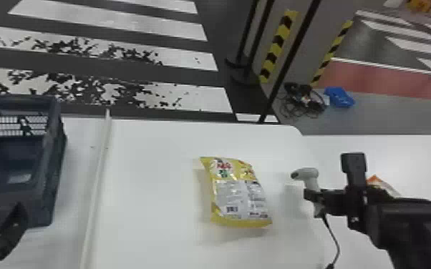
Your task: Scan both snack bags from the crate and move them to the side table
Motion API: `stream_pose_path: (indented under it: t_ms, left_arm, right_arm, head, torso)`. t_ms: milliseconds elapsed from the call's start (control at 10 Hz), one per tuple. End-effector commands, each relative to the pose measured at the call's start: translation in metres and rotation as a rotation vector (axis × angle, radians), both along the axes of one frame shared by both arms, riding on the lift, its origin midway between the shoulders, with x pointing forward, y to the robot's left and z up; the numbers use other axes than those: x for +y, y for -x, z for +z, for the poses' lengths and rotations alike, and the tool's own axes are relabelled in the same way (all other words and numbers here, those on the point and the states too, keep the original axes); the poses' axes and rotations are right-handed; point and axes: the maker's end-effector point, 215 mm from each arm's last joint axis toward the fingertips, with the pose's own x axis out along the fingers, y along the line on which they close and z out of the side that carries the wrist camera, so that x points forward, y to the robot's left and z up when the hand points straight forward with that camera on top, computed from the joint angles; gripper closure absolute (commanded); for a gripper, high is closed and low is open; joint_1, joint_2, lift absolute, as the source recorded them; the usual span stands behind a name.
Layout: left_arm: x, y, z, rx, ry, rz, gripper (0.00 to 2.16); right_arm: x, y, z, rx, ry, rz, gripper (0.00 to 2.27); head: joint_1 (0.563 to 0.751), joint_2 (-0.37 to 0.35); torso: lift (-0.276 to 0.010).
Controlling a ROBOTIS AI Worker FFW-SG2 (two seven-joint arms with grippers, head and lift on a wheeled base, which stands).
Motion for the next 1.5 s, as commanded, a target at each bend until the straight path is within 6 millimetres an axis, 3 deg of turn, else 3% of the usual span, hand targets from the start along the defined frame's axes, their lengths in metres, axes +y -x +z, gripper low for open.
stream_pose_path:
  t_ms: [0, 600, 1100, 1400]
  left_arm:
    - [0.000, 0.000, 0.000, 0.000, -0.001, -0.001, 0.04]
    - [-0.001, -0.001, 0.001, -0.001, 0.005, -0.004, 0.04]
    - [-0.006, -0.002, -0.001, 0.001, 0.011, -0.010, 0.04]
    - [-0.007, -0.004, -0.002, -0.001, 0.017, -0.012, 0.04]
  right_arm:
    - [0.017, 0.022, 0.006, 0.035, 0.002, -0.020, 2.22]
    - [0.088, 0.094, 0.045, 0.090, 0.004, -0.036, 2.23]
    - [0.160, 0.122, 0.063, 0.095, -0.049, 0.025, 2.23]
    - [0.200, 0.123, 0.062, 0.095, -0.051, 0.080, 2.23]
  head:
    - [0.695, -0.297]
    - [0.695, -0.237]
    - [0.695, -0.167]
    - [0.695, -0.110]
  torso:
    - [-0.099]
    - [-0.099]
    - [-0.099]
    - [-0.099]
